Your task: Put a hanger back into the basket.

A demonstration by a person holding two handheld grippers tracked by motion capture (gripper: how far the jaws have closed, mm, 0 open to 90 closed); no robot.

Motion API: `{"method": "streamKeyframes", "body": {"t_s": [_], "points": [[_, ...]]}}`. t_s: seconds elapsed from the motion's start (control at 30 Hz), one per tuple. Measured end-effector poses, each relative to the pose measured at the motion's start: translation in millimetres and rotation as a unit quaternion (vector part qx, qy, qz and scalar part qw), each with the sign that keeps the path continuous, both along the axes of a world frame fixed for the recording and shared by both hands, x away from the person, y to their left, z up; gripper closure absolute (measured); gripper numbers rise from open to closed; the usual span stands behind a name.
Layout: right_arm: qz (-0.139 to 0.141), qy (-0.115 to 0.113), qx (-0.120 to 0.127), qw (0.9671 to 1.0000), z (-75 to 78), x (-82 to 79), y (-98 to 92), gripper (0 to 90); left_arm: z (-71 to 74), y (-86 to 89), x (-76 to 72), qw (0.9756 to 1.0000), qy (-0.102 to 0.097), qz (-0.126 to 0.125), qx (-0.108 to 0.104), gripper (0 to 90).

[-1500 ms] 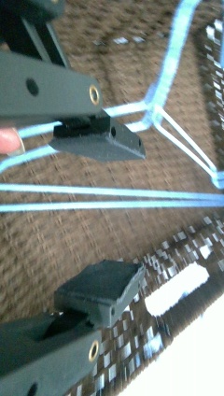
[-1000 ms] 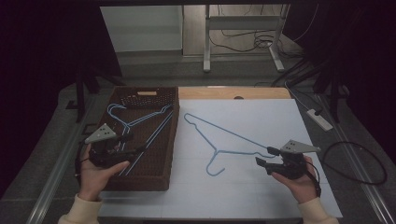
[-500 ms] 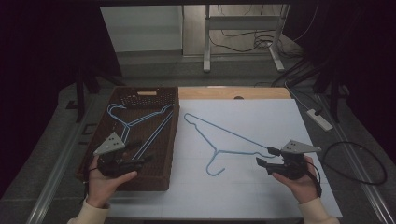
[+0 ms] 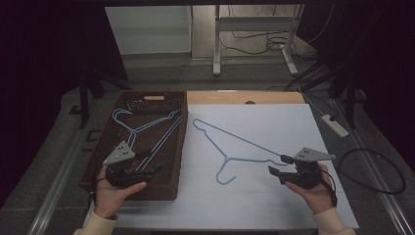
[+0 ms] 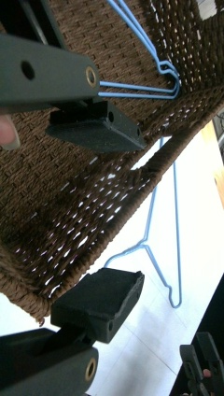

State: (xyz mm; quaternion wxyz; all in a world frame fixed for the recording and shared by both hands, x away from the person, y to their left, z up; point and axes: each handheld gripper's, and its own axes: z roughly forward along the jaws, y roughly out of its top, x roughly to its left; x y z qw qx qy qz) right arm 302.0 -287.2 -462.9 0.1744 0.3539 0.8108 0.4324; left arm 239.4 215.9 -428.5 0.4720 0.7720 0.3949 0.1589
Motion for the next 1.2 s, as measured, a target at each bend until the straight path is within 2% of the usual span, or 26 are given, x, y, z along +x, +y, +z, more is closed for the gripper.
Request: {"method": "streamKeyframes", "body": {"t_s": [0.23, 0.53, 0.73, 0.97, 1.07, 1.2], "points": [[0.004, -0.001, -0.011, 0.9999, -0.9, -0.4, 2.8, 34.4, -4.3, -6.9, -0.9, 0.9999, 0.005, -0.012, 0.006, 31.6], [0.002, 0.006, -0.024, 0.9997, -3.4, 1.7, 6.5, 34.0, -7.1, -7.7, 0.5, 0.9998, 0.012, -0.015, 0.004, 31.6], [0.007, 0.019, -0.035, 0.9992, -3.6, 7.0, 25.8, 38.1, -6.4, -6.6, 0.0, 0.9998, 0.013, -0.016, 0.001, 31.7], [0.034, 0.039, -0.059, 0.9969, -5.3, 18.8, 60.2, 52.8, -6.7, -5.6, 0.5, 0.9997, 0.015, -0.018, 0.0, 31.7], [0.035, 0.061, -0.06, 0.9957, -7.7, 32.5, 73.5, 65.1, -6.7, -5.3, 0.2, 0.9997, 0.015, -0.018, 0.0, 31.7], [0.017, 0.079, -0.067, 0.9944, -11.3, 48.5, 84.0, 82.1, -6.6, -4.8, 0.0, 0.9997, 0.014, -0.018, -0.001, 31.7]]}}
